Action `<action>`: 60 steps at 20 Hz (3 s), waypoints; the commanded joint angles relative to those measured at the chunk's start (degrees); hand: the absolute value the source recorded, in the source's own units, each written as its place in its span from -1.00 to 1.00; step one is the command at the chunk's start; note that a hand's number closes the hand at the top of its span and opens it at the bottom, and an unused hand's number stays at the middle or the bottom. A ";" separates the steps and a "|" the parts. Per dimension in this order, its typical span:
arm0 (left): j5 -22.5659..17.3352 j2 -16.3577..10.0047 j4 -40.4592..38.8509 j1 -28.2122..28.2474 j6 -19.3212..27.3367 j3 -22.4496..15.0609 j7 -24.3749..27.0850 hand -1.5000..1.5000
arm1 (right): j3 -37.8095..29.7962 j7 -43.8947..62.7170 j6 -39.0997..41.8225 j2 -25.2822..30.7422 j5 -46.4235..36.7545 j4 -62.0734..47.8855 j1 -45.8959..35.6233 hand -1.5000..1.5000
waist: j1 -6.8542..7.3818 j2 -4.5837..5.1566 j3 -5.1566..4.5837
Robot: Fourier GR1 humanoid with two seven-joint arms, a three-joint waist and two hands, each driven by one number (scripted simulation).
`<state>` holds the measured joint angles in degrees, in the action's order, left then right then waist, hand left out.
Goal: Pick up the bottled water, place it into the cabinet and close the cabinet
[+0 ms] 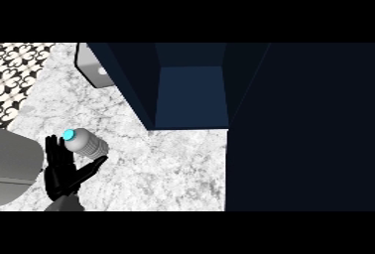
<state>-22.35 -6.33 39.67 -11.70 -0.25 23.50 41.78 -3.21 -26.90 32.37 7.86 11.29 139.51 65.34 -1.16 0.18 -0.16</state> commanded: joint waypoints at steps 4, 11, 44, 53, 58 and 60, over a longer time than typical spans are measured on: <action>-2.90 -2.14 -7.85 -5.22 -8.92 1.82 2.87 -1.00 | -1.17 3.57 -0.29 -0.05 4.00 8.39 1.33 -1.00 | -0.08 0.10 -0.02; -3.51 -1.57 -14.20 -8.93 -11.06 3.06 8.67 1.00 | -3.17 3.98 -0.30 -0.02 6.52 7.17 0.71 -1.00 | -0.07 0.21 -0.02; -3.77 6.33 29.34 -1.19 1.21 -36.75 -7.93 1.00 | -6.37 3.68 -0.20 0.87 7.71 4.43 -2.81 -1.00 | 1.91 -0.69 0.21; -2.43 6.33 46.01 -4.12 24.14 -53.44 -20.90 1.00 | -2.15 7.54 -1.79 -1.00 5.27 7.72 -4.11 -1.00 | 0.73 -0.30 0.12; -1.05 6.33 49.63 -13.04 37.72 -57.17 -28.87 1.00 | -7.56 4.00 1.35 1.42 7.25 2.03 -6.44 -1.00 | 0.26 -0.36 0.18; 0.46 6.33 50.49 -14.24 39.94 -56.88 -31.12 1.00 | -6.94 8.66 -0.91 1.26 9.06 3.16 -8.83 -1.00 | 0.86 -0.23 0.16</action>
<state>-23.37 -0.01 87.44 -22.23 32.26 -31.24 15.42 -8.54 -23.23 32.41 8.35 13.69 137.74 57.50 -0.47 -0.14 0.01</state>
